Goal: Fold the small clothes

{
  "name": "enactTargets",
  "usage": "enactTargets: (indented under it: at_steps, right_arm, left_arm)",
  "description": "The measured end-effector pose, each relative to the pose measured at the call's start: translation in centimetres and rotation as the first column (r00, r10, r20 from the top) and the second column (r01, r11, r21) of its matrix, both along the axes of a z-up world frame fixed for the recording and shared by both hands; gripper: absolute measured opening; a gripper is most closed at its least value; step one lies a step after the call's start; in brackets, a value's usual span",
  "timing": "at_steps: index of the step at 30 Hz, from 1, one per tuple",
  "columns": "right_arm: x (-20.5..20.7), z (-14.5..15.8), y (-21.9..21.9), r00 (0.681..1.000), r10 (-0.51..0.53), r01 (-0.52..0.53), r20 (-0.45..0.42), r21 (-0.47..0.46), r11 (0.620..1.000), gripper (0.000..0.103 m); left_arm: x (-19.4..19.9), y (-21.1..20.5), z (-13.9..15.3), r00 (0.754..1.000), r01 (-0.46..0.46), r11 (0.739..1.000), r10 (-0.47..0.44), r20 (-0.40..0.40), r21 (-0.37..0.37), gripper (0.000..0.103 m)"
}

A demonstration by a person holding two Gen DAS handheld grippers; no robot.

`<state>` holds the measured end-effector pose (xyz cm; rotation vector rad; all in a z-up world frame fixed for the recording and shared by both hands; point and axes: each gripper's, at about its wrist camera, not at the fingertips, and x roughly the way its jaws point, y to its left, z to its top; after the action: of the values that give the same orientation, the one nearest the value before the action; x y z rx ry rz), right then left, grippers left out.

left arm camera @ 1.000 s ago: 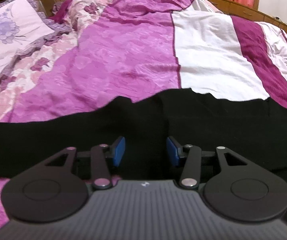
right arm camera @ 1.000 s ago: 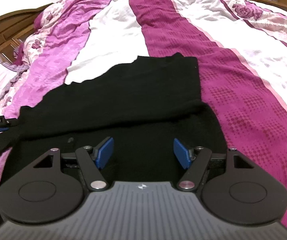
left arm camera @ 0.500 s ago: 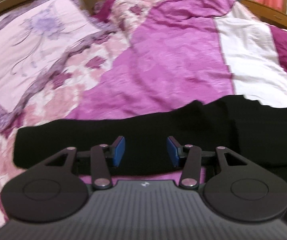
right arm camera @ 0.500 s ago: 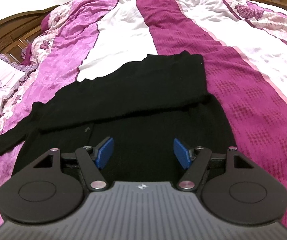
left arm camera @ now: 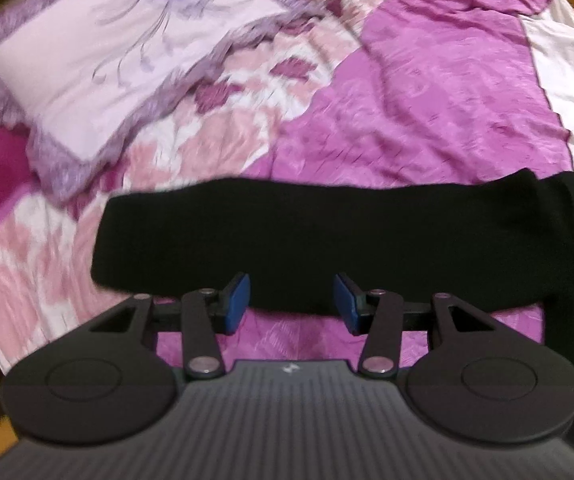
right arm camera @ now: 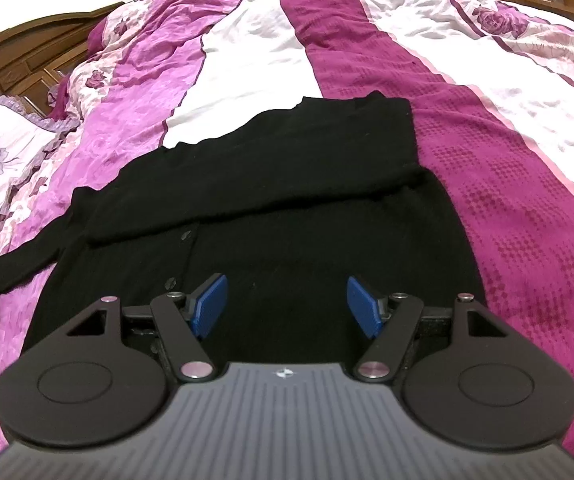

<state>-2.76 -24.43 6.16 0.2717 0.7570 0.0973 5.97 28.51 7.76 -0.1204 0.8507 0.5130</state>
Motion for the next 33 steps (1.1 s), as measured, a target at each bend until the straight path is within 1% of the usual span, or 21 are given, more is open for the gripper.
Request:
enactTargets:
  at_steps: [2,4,7,8,14,17,20,21,22,25,31,32,33]
  right_arm:
    - [-0.1,-0.1,0.0,1.000,0.000,0.000,-0.006,-0.004,1.000,0.073]
    - [-0.2,-0.1,0.1,1.000,-0.001,0.001,-0.010,-0.010,1.000,0.073]
    - [-0.2,-0.1,0.1,1.000,-0.006,0.005,-0.012,-0.016,1.000,0.073]
    - [-0.2,-0.1,0.1,1.000,-0.007,0.007,-0.013,-0.017,1.000,0.073]
    - [-0.1,-0.4,0.4,1.000,-0.003,0.003,-0.024,-0.026,1.000,0.073]
    - [-0.1,-0.5,0.5,1.000,-0.002,0.002,-0.028,-0.031,1.000,0.073]
    - [-0.1,-0.5,0.6,1.000,-0.007,0.006,-0.031,-0.038,0.999,0.073]
    - [-0.1,-0.5,0.5,0.999,-0.009,0.007,-0.031,-0.040,0.999,0.073]
    - [-0.1,-0.5,0.5,0.999,-0.011,0.009,-0.031,-0.043,0.999,0.073]
    - [-0.1,-0.5,0.3,0.999,-0.020,0.018,-0.032,-0.050,0.999,0.073]
    - [-0.1,-0.7,0.2,0.999,-0.033,0.030,-0.037,-0.060,0.998,0.073]
    - [-0.1,-0.7,0.2,0.999,-0.034,0.031,-0.038,-0.061,0.998,0.073]
    - [-0.1,-0.7,0.2,0.999,-0.035,0.033,-0.038,-0.062,0.998,0.073]
  left_arm:
    - [-0.2,0.8,-0.7,1.000,-0.029,0.999,0.029,-0.002,-0.040,0.053]
    - [-0.5,1.8,-1.3,0.997,-0.069,0.992,0.071,0.016,-0.106,0.053]
    - [-1.4,3.2,-1.8,0.988,-0.115,0.964,0.136,0.074,-0.240,0.053]
    - [-1.6,3.6,-1.9,0.983,-0.128,0.955,0.158,0.090,-0.268,0.053]
    - [-1.9,4.6,-2.3,0.955,-0.189,0.910,0.259,0.148,-0.370,0.054]
    - [-1.5,5.1,-2.9,0.941,-0.211,0.884,0.299,0.157,-0.417,0.054]
    - [-1.2,5.5,-3.6,0.927,-0.227,0.851,0.338,0.164,-0.474,0.054]
    - [-1.1,5.6,-3.7,0.923,-0.230,0.845,0.347,0.168,-0.483,0.054]
    - [-0.9,5.6,-3.8,0.920,-0.230,0.843,0.351,0.174,-0.487,0.054]
    - [-0.4,5.7,-4.1,0.916,-0.217,0.849,0.348,0.201,-0.481,0.059]
    - [0.4,6.3,-4.4,0.898,-0.208,0.863,0.355,0.260,-0.460,0.058]
    - [0.5,6.4,-4.4,0.898,-0.201,0.868,0.349,0.269,-0.454,0.055]
    - [0.6,6.4,-4.4,0.897,-0.197,0.875,0.343,0.280,-0.443,0.042]
